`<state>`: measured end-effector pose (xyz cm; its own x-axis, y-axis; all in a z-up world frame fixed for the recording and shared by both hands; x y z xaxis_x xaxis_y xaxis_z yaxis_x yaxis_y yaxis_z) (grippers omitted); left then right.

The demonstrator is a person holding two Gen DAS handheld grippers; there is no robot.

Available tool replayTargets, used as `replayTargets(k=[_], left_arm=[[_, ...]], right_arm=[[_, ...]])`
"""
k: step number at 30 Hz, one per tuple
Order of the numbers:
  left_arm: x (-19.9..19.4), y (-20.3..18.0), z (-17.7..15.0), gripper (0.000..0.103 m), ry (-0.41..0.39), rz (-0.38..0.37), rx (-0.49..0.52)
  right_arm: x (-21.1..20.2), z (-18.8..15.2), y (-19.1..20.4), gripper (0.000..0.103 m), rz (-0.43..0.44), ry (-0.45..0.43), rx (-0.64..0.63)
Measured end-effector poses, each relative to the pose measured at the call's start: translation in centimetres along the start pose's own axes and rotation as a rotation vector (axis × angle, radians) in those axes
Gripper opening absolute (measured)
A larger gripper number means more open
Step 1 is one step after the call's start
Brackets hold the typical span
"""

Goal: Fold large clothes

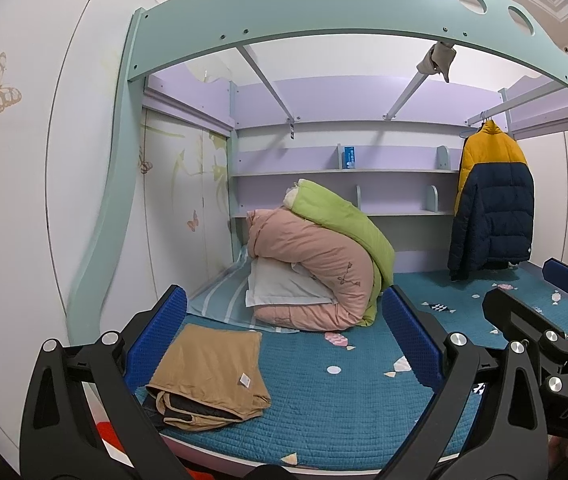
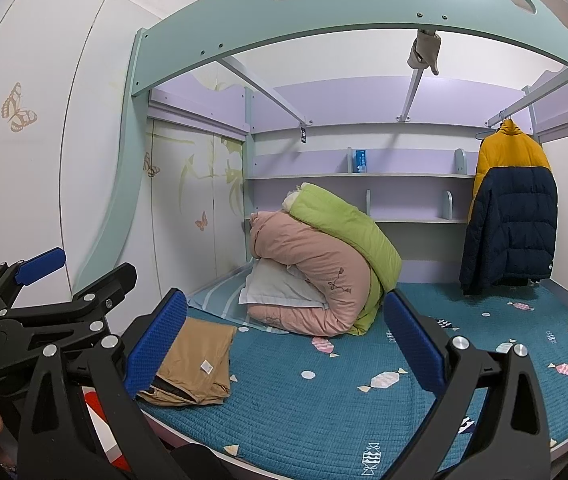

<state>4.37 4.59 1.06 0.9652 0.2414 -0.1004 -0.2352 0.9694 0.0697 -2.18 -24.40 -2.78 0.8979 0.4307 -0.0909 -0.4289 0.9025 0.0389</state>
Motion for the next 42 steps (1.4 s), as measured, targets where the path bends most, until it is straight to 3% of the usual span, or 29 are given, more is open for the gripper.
replayTargets(k=[42], left_arm=[[0.29, 0.29, -0.04, 0.098, 0.0, -0.003, 0.004]], right_arm=[[-0.31, -0.39, 0.54, 0.095, -0.006, 0.006, 0.012]])
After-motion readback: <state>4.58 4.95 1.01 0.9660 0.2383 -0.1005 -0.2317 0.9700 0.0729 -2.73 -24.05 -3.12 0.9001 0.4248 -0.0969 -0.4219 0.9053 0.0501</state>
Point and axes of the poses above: each gripper's, at about its wrist camera, not at the fingertips, and x roughly the way its jaws point, y to its left, z to its top, the point moved 8 cm from there along x, roughly the way its jaws point, and after that the axes turned 8 degrees about z, right-handed, at the moved point
